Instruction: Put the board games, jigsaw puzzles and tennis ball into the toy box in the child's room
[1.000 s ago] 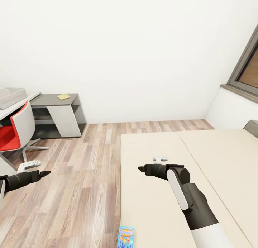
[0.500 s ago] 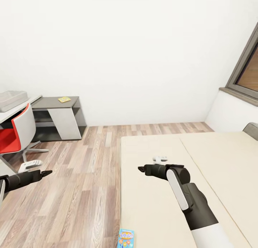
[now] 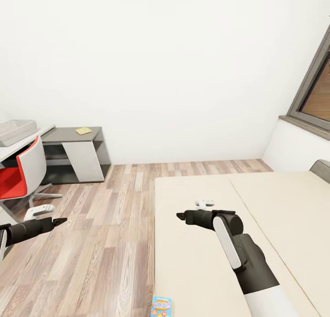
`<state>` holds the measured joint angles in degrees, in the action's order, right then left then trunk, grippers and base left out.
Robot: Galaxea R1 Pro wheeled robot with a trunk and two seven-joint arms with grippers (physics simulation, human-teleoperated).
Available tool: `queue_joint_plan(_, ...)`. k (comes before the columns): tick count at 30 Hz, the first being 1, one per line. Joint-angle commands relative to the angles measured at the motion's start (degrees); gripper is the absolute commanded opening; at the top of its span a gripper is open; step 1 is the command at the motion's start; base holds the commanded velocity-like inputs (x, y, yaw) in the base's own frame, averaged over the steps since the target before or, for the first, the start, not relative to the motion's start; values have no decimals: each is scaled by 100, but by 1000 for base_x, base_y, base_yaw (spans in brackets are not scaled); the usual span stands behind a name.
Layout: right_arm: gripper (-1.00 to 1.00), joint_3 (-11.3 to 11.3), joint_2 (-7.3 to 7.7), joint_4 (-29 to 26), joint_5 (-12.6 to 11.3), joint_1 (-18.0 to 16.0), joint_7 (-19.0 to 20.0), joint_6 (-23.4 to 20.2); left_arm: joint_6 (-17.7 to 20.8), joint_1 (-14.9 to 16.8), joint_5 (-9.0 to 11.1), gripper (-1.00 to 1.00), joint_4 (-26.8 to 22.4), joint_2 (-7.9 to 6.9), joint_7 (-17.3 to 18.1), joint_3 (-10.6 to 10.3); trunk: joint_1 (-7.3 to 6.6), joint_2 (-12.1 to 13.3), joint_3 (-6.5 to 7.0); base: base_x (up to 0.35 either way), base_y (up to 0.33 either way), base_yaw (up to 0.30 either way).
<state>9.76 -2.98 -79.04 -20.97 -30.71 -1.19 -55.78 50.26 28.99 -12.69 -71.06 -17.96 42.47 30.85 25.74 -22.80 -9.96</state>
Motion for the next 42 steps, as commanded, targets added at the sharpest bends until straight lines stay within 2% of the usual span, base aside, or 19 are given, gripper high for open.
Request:
queue_joint_plan(1, 100, 0, -1, -3, -12, -5, -13, -25, 19, 8, -59, 100, -5, 2, 60, 10, 4, -12, -2, 0, 0, 0)
queue_joint_plan(28, 100, 5, -1, 48, -2, -5, -13, -22, 10, 7, -59, 100, -5, 11, 62, 13, 4, -12, 249, 0, 0, 7)
queue_joint_plan(42, 100, 0, -1, 56, -21, -5, -13, -20, 10, 8, -59, 100, -5, 12, 63, 18, 4, -12, 267, 0, 89, 10)
